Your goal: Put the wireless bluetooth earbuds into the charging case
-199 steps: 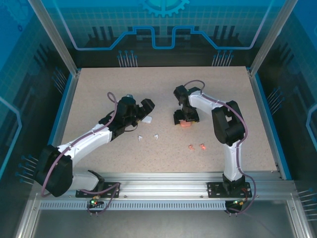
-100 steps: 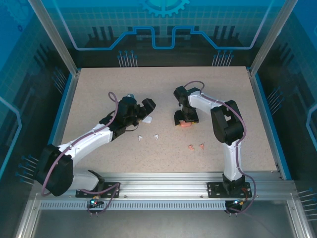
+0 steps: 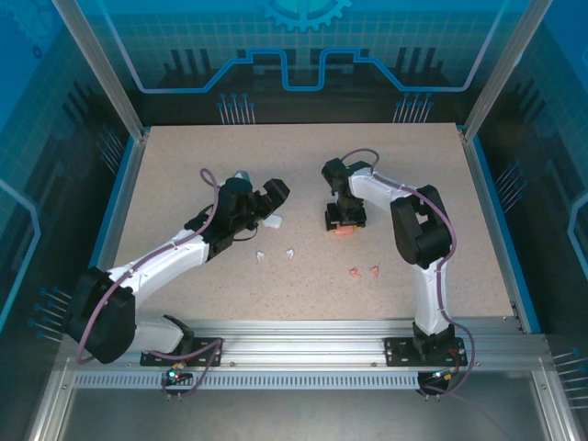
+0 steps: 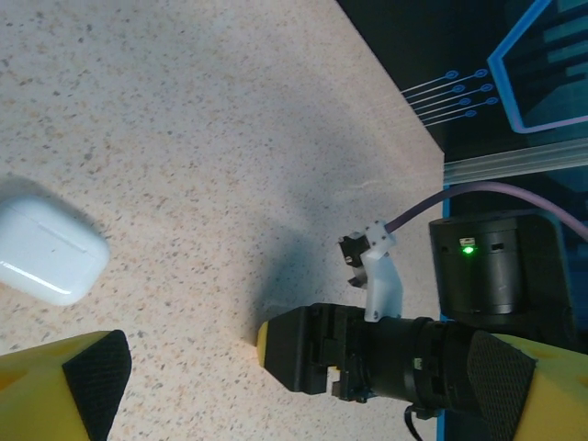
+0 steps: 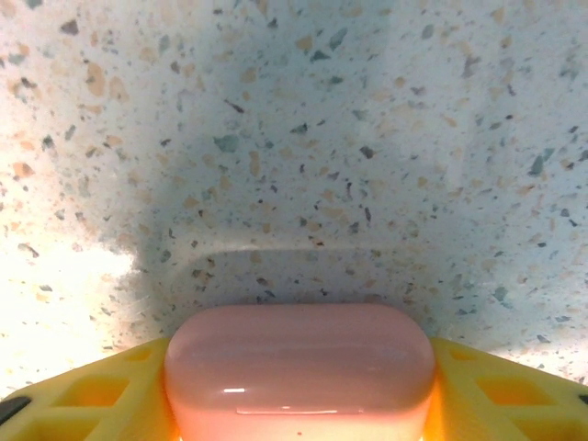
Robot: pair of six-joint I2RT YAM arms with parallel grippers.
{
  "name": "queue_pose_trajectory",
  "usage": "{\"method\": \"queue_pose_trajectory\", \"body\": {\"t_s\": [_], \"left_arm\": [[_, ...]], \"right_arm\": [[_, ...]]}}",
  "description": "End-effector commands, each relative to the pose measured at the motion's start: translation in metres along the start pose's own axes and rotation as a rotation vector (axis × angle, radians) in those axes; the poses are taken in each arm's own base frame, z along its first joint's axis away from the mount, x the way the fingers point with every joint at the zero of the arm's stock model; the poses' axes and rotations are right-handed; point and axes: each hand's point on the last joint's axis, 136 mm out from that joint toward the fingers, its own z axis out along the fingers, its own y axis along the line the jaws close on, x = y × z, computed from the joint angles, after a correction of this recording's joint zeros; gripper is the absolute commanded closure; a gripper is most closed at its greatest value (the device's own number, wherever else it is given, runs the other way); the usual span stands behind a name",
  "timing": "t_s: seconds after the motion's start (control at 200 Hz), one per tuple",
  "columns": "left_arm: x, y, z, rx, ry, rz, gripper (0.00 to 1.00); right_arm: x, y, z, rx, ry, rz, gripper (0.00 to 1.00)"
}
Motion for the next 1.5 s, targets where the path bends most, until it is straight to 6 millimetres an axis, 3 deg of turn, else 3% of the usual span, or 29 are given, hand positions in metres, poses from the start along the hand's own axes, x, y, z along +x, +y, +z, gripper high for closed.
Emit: {"method": "queue_pose_trajectory", "body": {"t_s": [0.0,0.215,0.45,0.755,1.266,1.496], "left_arm": [[0.003,-0.01,0.004,0.062,0.0,0.054,0.01],[0.016,-0.017,0.015,0.168,0.002,0.143,0.01],[0.043,-0.02,0.033,0.265,0.007,0.234,0.01],[0.078,-0.035,0.076,0.374,0.017,0.244,0.02],[0.086,-0.039,0.125,0.413,-0.008,0.147,0.33],[0.086,-0.043,0.138,0.416,-0.017,0.132,0.39]], "right_arm": [[-0.003,0.005,-0.02,-0.071,-0.04,0.085,0.42],[-0.012,0.02,-0.04,-0.203,-0.071,0.232,0.42],[-0.037,0.014,-0.058,-0.29,-0.095,0.418,0.41],[-0.06,0.02,-0.085,-0.455,-0.085,0.573,0.41],[-0.059,0.026,-0.104,-0.52,-0.074,0.644,0.4],[-0.058,0.028,-0.105,-0.533,-0.07,0.645,0.4]]}}
